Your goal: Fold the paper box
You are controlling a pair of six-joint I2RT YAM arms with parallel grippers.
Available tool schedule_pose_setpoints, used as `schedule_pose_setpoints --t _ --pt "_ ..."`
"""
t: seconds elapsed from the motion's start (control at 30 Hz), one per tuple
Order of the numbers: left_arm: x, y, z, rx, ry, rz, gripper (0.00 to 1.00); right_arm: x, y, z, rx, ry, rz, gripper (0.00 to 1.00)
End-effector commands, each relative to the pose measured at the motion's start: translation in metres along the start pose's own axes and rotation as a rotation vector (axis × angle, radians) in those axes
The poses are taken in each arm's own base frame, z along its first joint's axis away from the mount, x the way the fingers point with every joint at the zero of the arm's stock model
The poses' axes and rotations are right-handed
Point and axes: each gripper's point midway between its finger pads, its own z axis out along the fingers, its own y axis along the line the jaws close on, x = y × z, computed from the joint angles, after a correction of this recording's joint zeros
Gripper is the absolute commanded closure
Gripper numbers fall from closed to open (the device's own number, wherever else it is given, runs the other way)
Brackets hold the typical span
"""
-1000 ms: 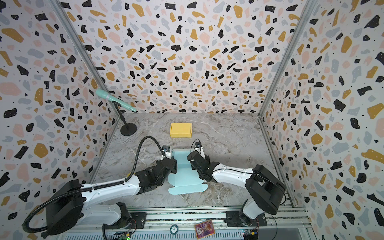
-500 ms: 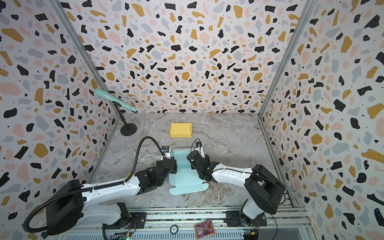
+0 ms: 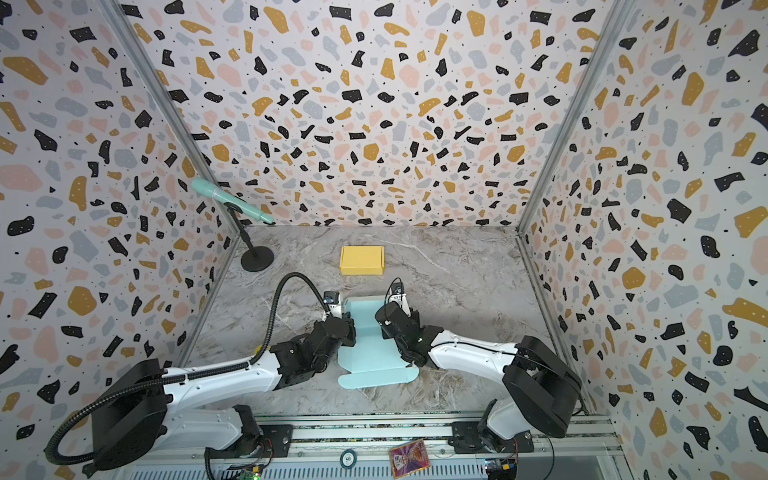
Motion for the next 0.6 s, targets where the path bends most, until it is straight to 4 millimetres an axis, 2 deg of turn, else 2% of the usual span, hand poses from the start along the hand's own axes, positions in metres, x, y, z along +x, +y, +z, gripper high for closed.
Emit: schedule_pose_setpoints --t 0.0,0.2,0.33,0.57 --pt "-0.005 -0.010 -0.002 0.034 -0.031 -0.019 1.00 -0.005 0.000 -0.011 -0.016 -0.017 0.024 0.51" --pt "-0.004 -0.008 0.000 0.027 -0.026 -0.001 1.00 -0.005 0.000 -0.031 -0.066 -0.017 0.056 0.31" --pt "0.002 -0.007 0.010 0.041 0.009 0.009 1.00 -0.011 0.002 -0.053 -0.125 -0.044 0.075 0.18" --pt "0.007 -0.010 0.024 0.089 0.085 0.071 1.00 -0.015 -0.003 -0.081 -0.177 -0.054 0.107 0.12"
